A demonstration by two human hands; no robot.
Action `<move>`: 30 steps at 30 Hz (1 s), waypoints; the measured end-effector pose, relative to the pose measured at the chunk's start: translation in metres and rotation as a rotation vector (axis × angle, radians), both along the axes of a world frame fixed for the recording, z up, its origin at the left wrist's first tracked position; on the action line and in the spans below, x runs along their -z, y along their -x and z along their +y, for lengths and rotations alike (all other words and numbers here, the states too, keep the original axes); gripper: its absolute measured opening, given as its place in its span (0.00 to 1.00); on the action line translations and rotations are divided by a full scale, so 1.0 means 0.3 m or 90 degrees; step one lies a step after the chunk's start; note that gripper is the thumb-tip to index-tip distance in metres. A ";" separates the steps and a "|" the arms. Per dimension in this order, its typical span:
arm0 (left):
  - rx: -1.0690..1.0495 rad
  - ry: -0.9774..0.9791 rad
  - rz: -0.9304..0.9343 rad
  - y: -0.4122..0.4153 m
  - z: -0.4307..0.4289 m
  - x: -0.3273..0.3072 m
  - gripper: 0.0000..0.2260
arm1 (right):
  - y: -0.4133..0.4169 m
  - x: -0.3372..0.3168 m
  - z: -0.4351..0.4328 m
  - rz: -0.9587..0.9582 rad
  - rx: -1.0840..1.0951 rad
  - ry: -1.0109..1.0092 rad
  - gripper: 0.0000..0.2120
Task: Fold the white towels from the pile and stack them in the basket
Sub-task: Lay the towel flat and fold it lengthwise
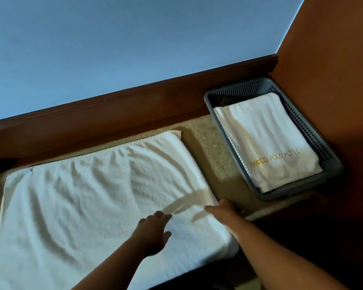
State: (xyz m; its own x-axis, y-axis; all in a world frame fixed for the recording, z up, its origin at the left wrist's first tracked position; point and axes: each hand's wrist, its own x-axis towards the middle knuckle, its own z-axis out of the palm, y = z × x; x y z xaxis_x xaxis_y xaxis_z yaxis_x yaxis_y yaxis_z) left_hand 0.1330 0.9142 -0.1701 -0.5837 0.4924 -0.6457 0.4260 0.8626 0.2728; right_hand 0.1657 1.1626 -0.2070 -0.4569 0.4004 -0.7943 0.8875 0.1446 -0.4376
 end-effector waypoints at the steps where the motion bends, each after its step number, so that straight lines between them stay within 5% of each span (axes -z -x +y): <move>1: 0.001 -0.006 0.015 0.010 -0.007 0.008 0.27 | 0.036 0.002 -0.002 0.006 0.012 0.012 0.35; 7: -0.045 0.009 0.065 0.130 -0.077 0.078 0.36 | 0.337 0.003 -0.027 0.097 0.062 0.000 0.23; 12: -0.035 -0.009 0.135 0.299 -0.172 0.180 0.39 | 0.664 0.019 -0.040 0.159 0.035 -0.024 0.24; 17: -0.026 -0.031 0.163 0.579 -0.136 0.252 0.55 | 0.943 0.083 -0.028 0.222 -0.042 -0.062 0.23; 24: -0.021 -0.054 0.241 0.800 -0.056 0.296 0.49 | 0.911 0.131 -0.052 0.295 0.021 -0.195 0.20; 30: -0.091 -0.084 0.171 0.721 -0.073 0.255 0.40 | 0.699 0.066 -0.136 0.322 -0.279 -0.380 0.30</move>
